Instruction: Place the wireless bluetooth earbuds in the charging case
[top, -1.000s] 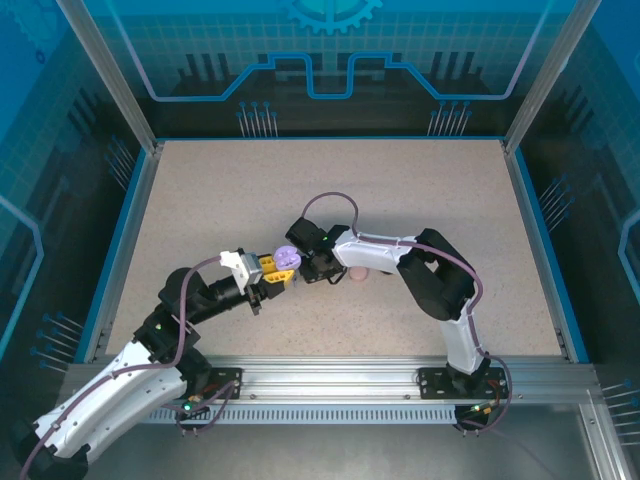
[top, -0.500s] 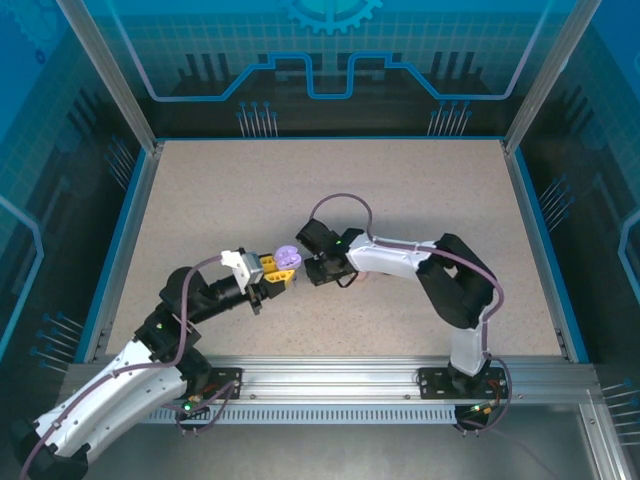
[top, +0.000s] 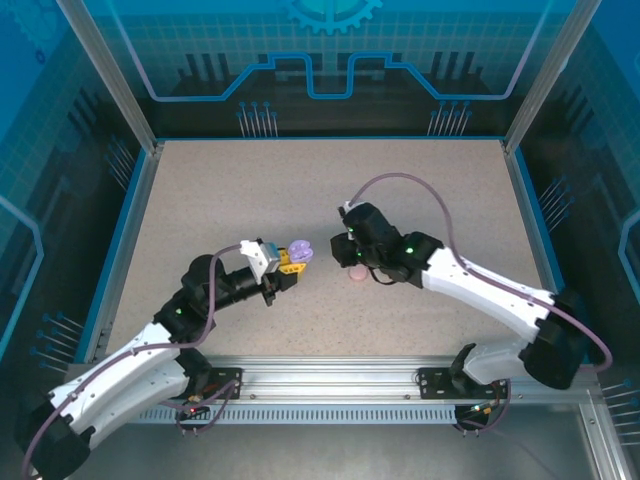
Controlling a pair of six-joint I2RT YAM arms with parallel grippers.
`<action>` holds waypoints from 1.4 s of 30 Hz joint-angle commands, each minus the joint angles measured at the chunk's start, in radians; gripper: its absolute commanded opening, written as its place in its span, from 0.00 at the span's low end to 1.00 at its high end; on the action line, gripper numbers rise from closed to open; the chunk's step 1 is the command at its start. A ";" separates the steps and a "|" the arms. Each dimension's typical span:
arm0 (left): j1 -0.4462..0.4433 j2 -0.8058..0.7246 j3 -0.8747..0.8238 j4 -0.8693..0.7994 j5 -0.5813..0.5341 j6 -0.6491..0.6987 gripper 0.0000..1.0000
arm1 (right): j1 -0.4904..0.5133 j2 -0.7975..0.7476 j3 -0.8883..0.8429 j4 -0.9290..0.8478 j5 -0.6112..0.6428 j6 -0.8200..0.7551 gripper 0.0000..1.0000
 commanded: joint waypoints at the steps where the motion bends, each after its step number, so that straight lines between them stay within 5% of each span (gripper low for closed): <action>1: -0.007 0.049 -0.010 0.105 -0.018 -0.011 0.10 | -0.009 -0.093 -0.036 0.020 0.042 -0.019 0.22; 13: -0.018 0.220 0.013 0.218 -0.032 -0.038 0.10 | 0.038 -0.284 -0.068 0.091 0.065 -0.063 0.21; 42: -0.055 0.291 0.044 0.252 -0.061 -0.051 0.09 | 0.182 -0.072 0.035 0.171 0.162 -0.112 0.21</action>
